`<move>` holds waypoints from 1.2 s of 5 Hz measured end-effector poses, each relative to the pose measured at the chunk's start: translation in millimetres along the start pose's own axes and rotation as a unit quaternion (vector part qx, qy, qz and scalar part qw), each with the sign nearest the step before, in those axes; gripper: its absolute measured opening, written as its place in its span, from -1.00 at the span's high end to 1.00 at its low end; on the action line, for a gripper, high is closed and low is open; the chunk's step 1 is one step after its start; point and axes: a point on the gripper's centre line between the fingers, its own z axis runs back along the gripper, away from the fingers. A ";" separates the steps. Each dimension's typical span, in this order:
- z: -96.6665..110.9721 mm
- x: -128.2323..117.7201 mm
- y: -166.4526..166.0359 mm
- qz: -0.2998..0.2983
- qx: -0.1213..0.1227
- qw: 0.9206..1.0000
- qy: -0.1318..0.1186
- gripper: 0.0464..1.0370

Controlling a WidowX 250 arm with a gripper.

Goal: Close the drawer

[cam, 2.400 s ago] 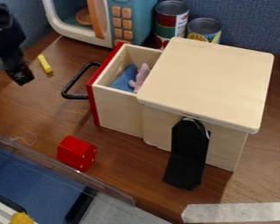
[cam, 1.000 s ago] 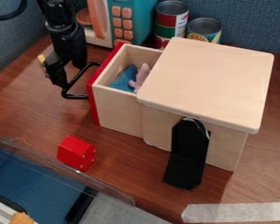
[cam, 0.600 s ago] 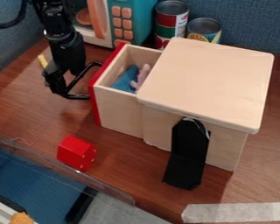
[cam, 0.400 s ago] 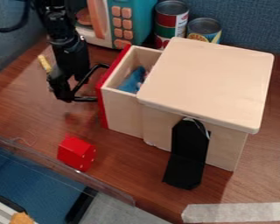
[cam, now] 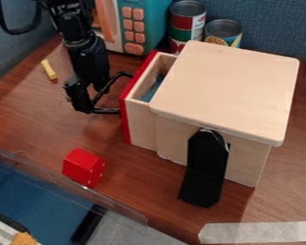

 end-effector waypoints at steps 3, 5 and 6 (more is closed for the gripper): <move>0.7 51.7 14.7 -0.025 -0.003 0.999 -0.020 -0.93; 7.1 41.3 14.0 -0.006 -0.010 0.999 -0.043 -0.93; 21.5 -8.3 21.5 0.105 0.017 0.994 -0.034 -0.93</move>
